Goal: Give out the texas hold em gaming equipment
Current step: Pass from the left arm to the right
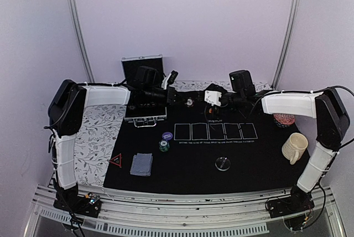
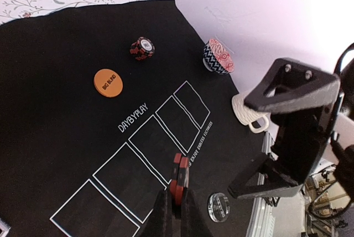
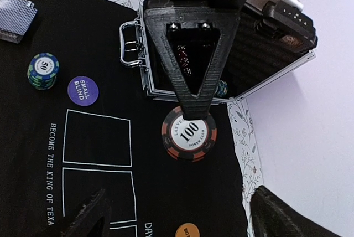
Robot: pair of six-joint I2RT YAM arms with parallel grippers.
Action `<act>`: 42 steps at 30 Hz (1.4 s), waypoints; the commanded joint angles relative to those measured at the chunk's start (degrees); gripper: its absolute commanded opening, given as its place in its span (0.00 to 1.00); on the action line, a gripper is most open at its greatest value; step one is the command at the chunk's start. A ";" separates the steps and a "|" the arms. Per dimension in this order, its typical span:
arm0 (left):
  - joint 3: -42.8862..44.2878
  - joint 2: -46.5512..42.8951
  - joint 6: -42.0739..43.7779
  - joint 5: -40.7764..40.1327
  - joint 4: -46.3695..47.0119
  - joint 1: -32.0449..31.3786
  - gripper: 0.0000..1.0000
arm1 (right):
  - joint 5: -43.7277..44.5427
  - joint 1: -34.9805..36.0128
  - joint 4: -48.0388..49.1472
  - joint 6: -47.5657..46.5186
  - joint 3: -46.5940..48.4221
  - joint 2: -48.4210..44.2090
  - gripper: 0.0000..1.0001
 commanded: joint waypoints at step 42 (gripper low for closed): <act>-0.88 0.16 -0.78 1.66 5.03 -0.54 0.00 | 8.11 3.99 -1.29 9.48 16.27 14.21 0.40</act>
